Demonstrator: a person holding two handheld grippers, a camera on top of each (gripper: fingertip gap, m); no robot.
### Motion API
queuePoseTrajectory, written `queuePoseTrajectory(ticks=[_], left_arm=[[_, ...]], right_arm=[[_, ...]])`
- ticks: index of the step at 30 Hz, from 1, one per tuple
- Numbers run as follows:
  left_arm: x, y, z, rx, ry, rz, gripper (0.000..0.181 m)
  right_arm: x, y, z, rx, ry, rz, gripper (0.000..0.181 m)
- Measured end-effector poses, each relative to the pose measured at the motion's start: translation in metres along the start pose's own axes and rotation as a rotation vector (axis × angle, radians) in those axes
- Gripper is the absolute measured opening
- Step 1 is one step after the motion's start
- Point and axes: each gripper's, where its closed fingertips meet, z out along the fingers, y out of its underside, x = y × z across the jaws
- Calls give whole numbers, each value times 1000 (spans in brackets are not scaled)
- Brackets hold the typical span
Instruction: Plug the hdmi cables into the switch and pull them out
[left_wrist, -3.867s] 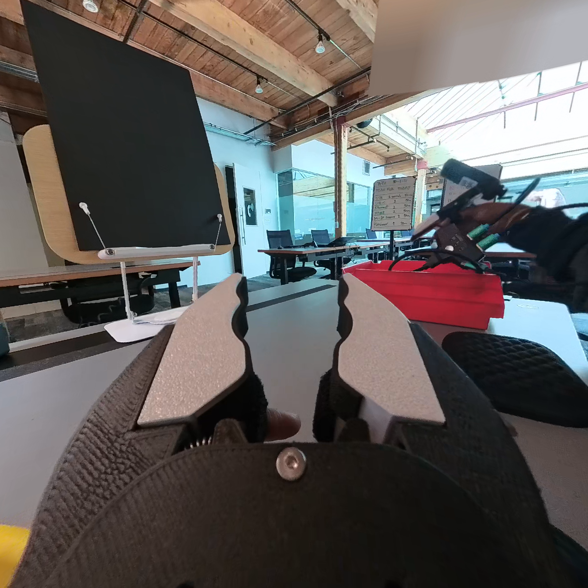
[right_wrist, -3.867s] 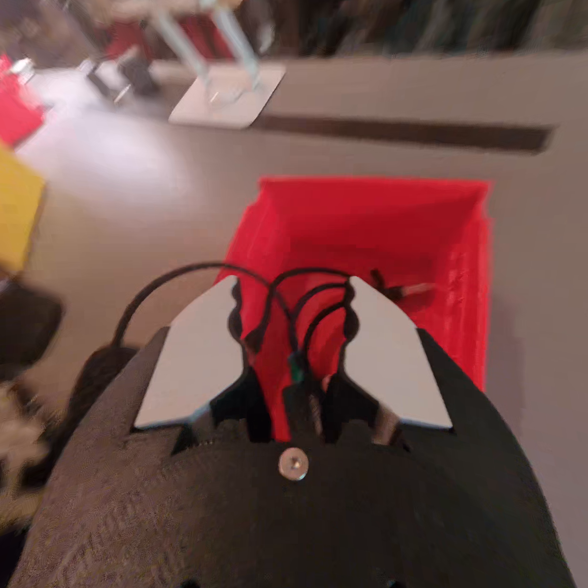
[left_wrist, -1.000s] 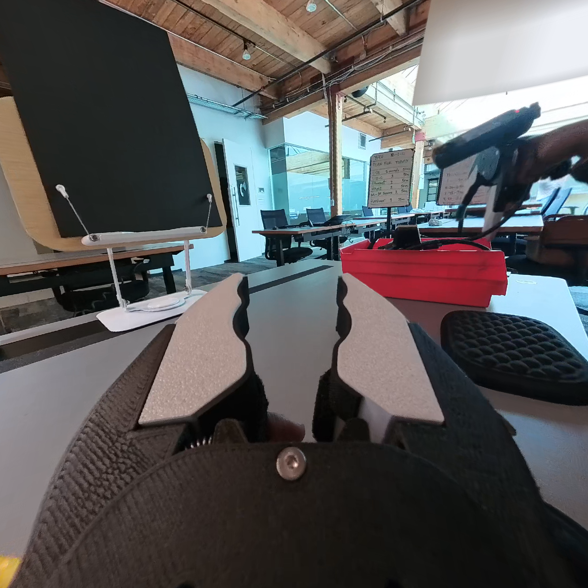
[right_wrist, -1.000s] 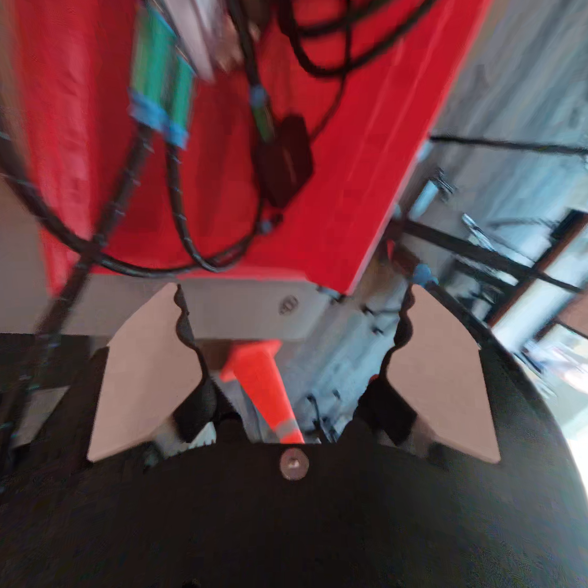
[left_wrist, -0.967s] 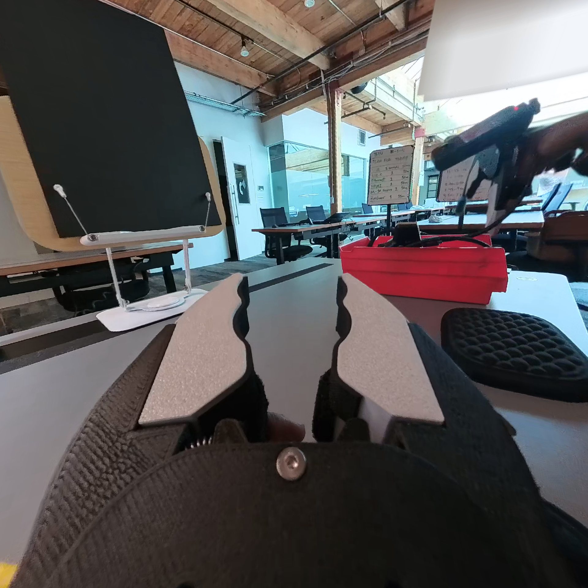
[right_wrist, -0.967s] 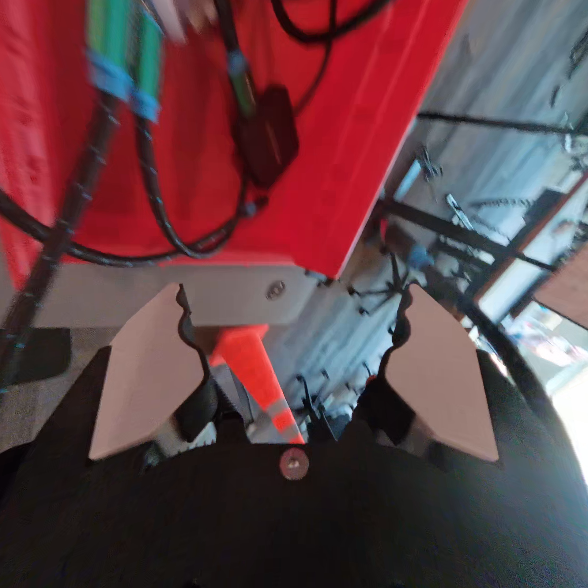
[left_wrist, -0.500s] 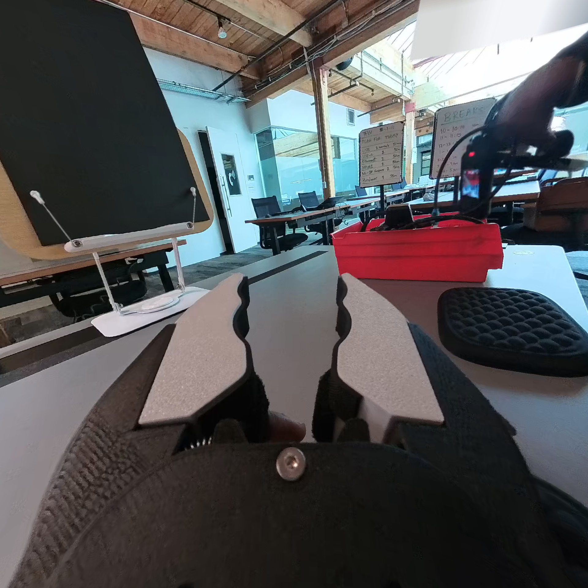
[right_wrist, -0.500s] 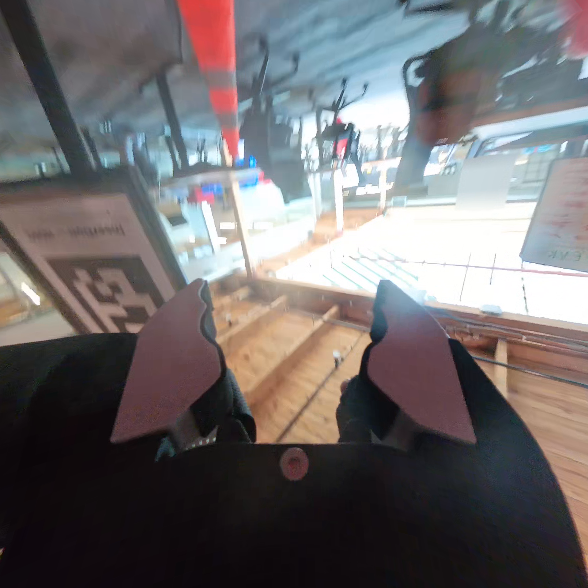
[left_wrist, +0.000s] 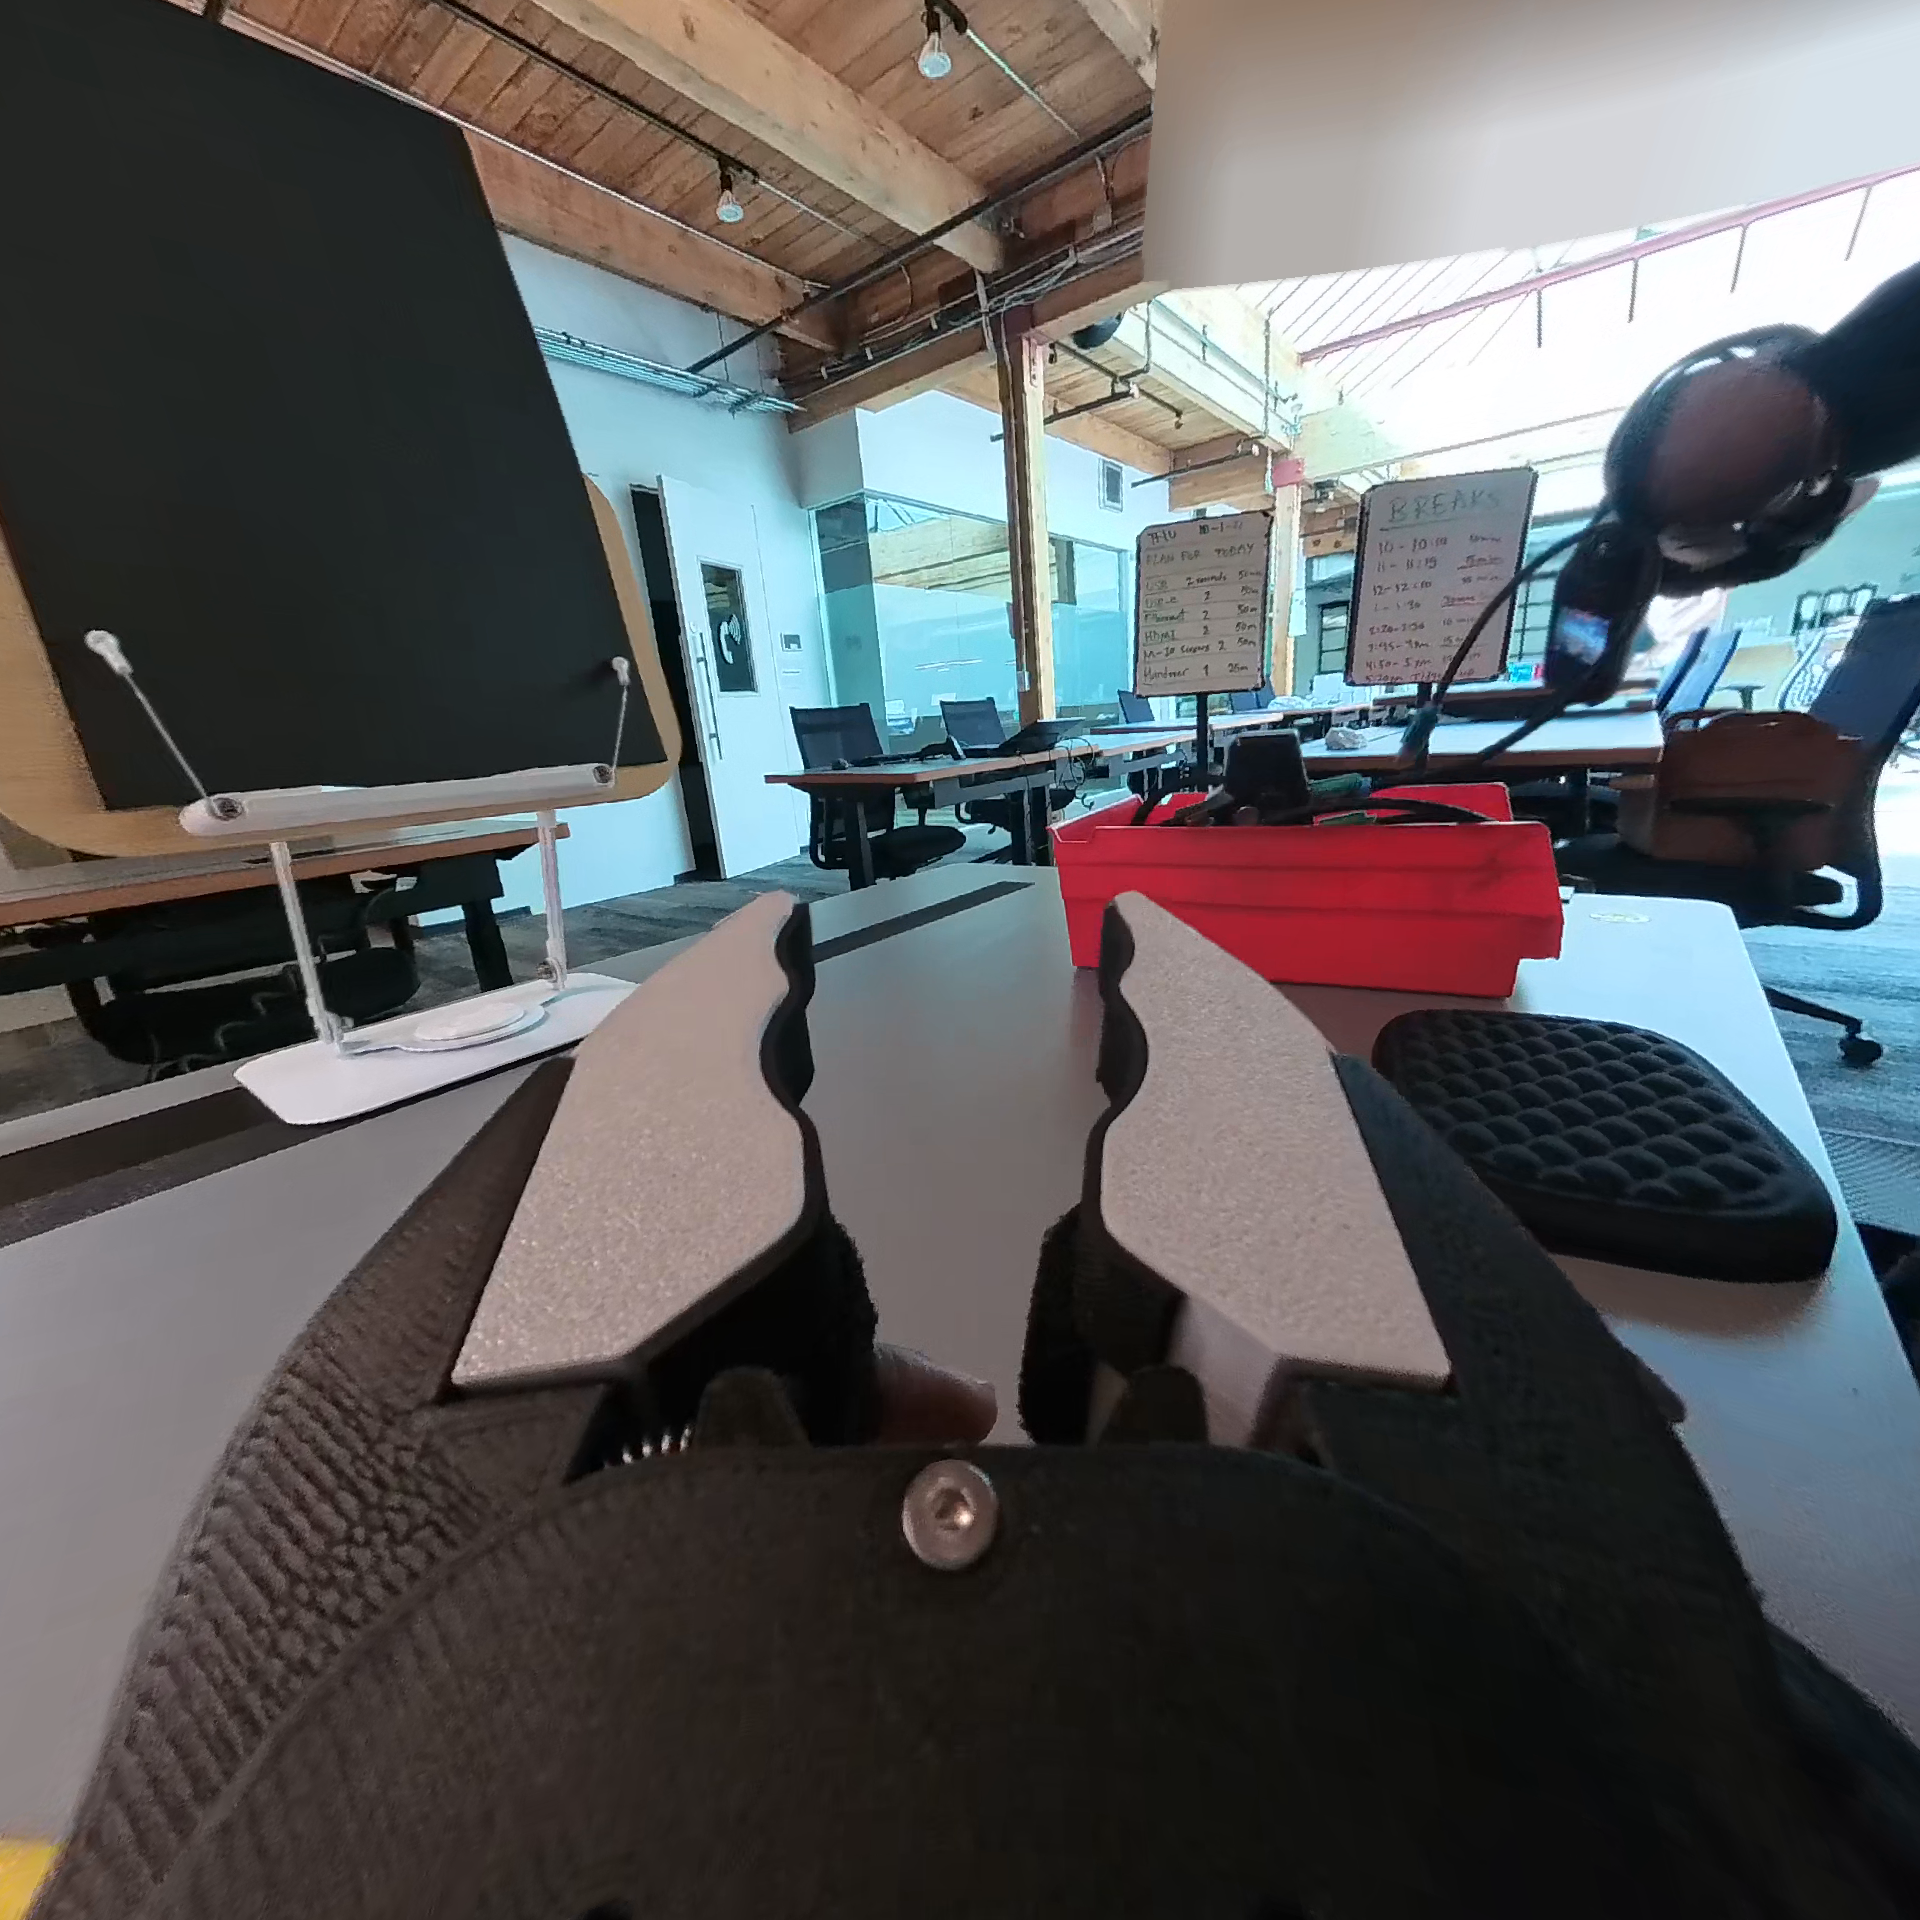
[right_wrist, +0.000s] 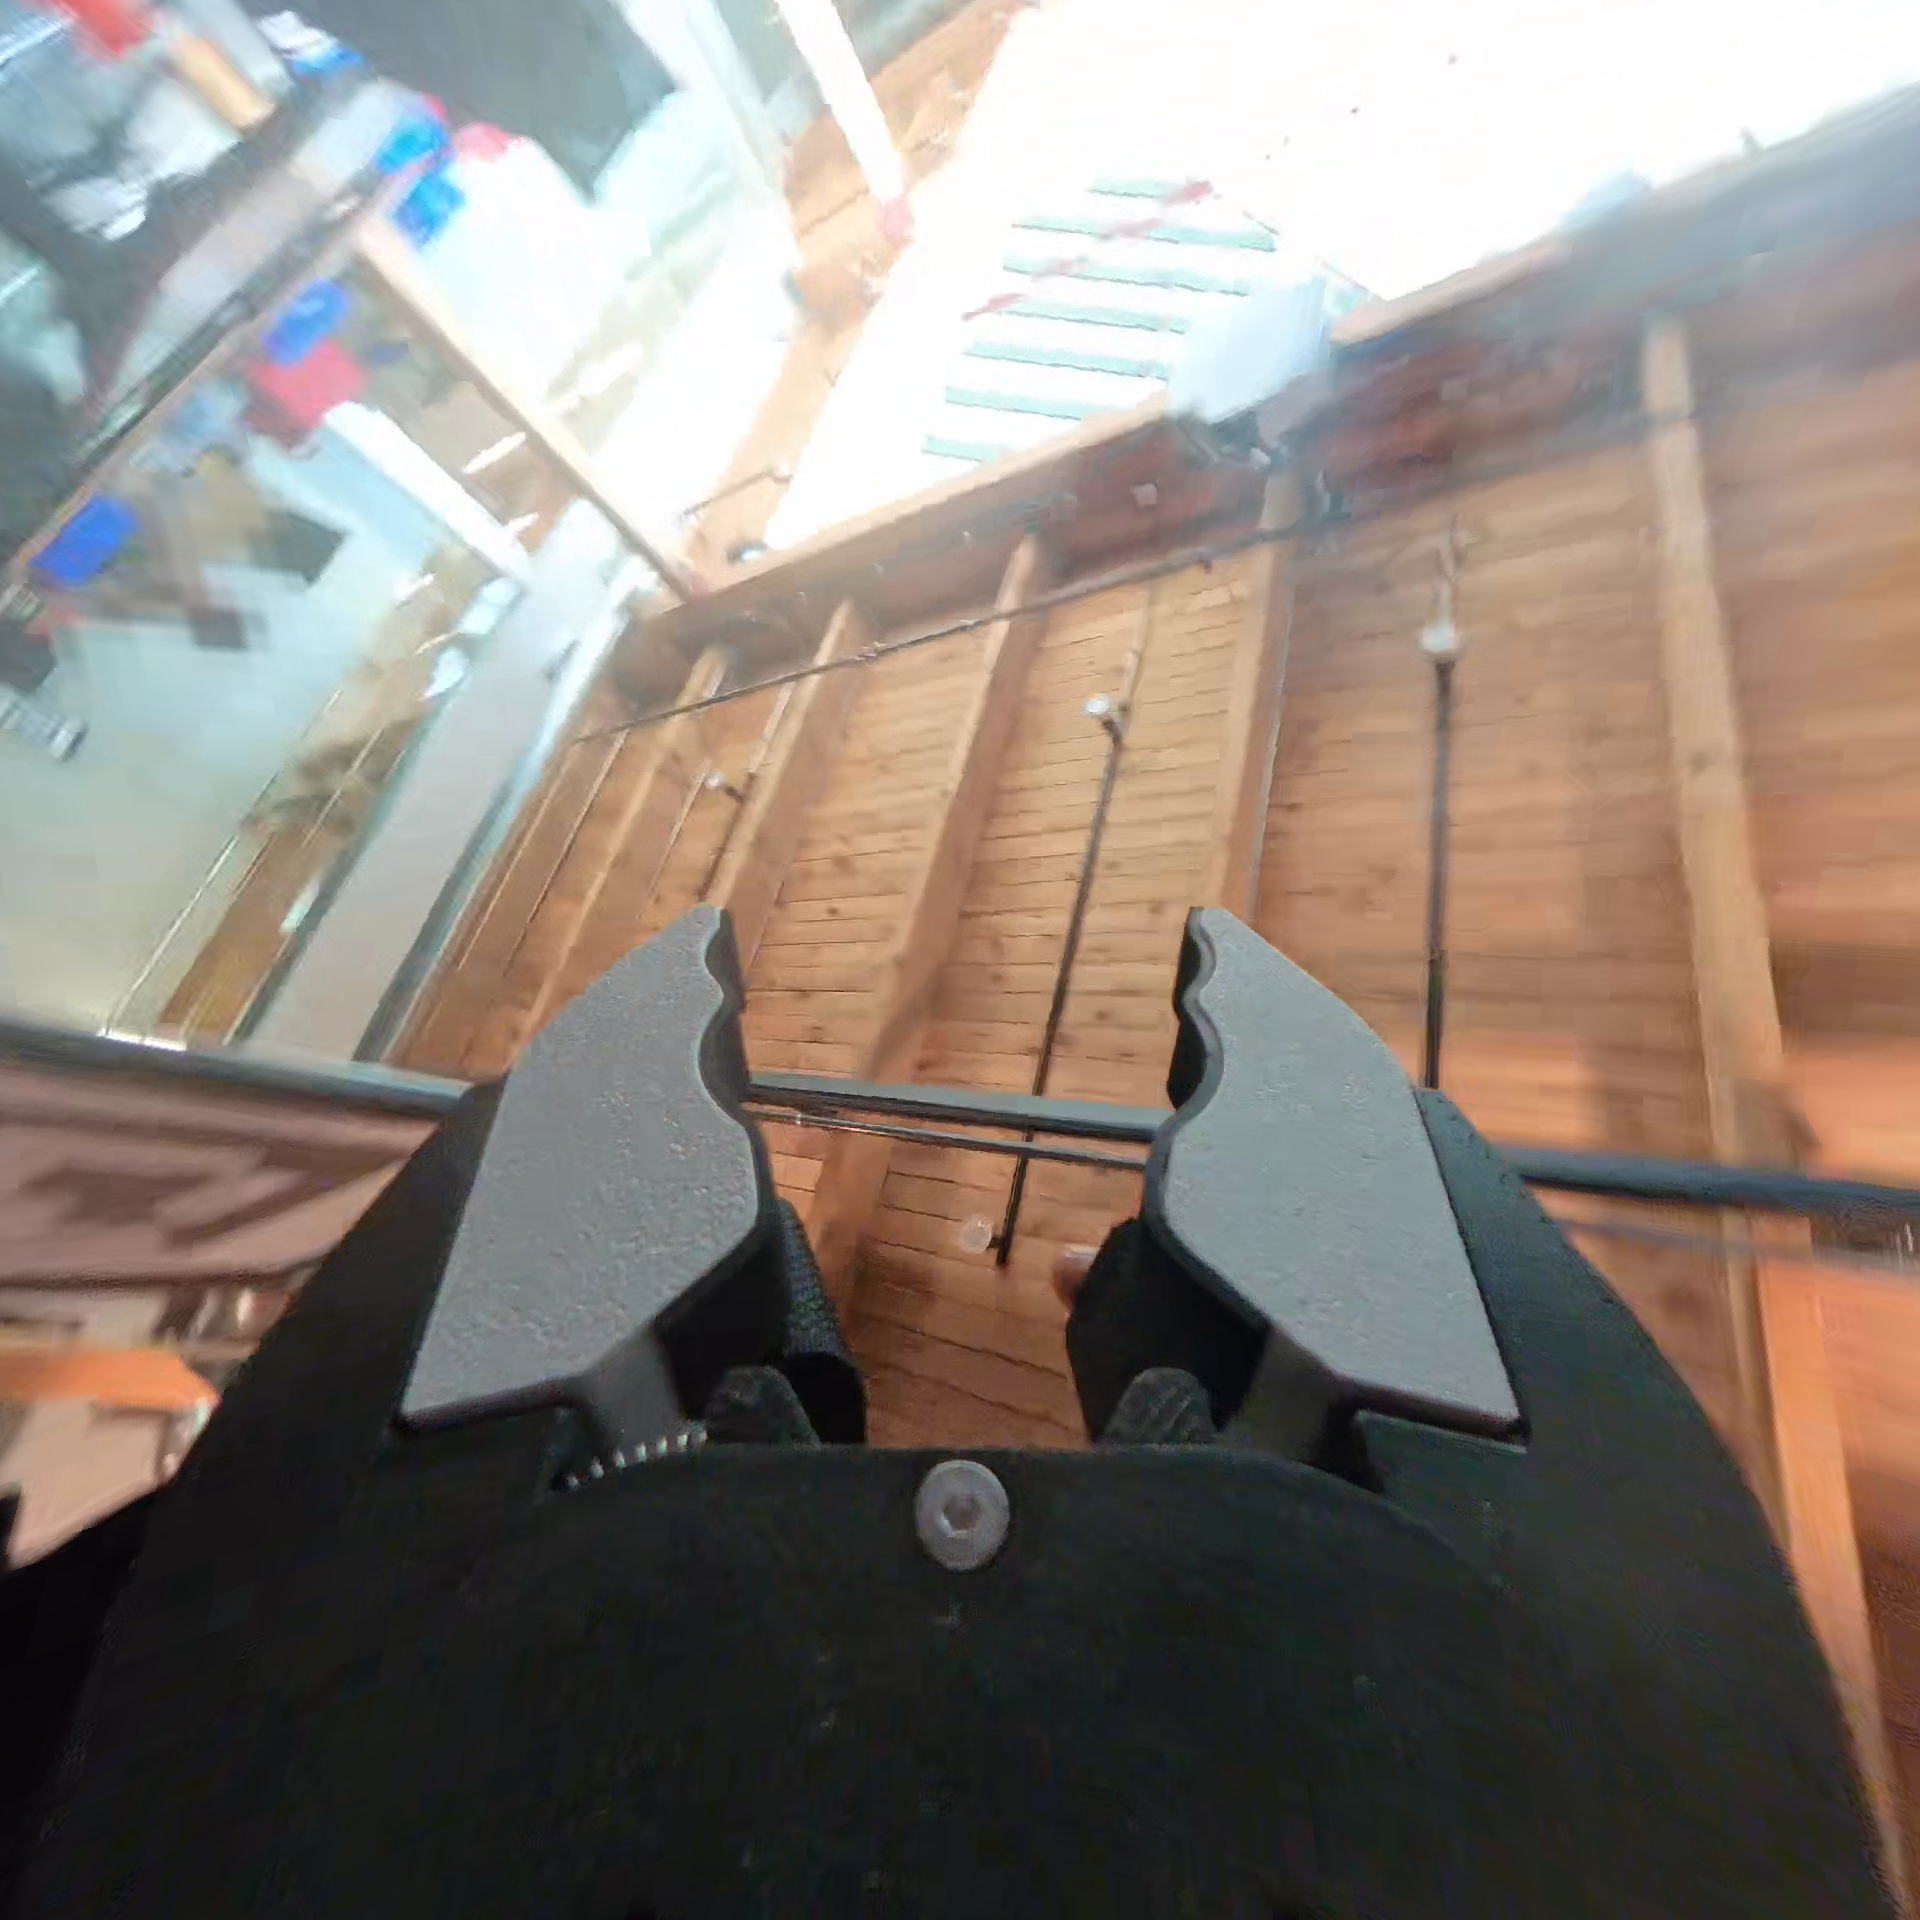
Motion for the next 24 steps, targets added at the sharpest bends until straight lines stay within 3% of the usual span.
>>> queuePoseTrajectory(ticks=[2,7,10,12,14,16,18,20,22,24], left_arm=[[-3,-2,-1,15,-6,-24,52],[-3,-7,-4,43,7,-76,52],[-5,-10,-8,72,-5,-95,52],[-7,-12,-9,87,-2,-128,52],[-8,-14,-11,106,0,-163,52],[-10,-15,-11,115,2,-191,52],[-9,-14,-10,110,10,-199,52],[-8,-13,-8,94,12,-185,52],[-6,-11,-7,75,16,-159,52],[-3,-10,-5,65,18,-116,53]], right_arm=[[19,7,6,-77,147,21,89],[42,8,15,-293,393,-205,101],[53,-4,39,-388,405,-223,102],[57,-24,65,-282,304,-90,110],[54,-40,80,-69,49,277,117],[66,-55,62,324,-192,852,122],[88,-45,2,861,-411,1458,113],[94,2,-74,1358,-530,1884,101],[85,49,-151,1727,-476,1996,92],[72,75,-217,1880,-385,1925,86]])
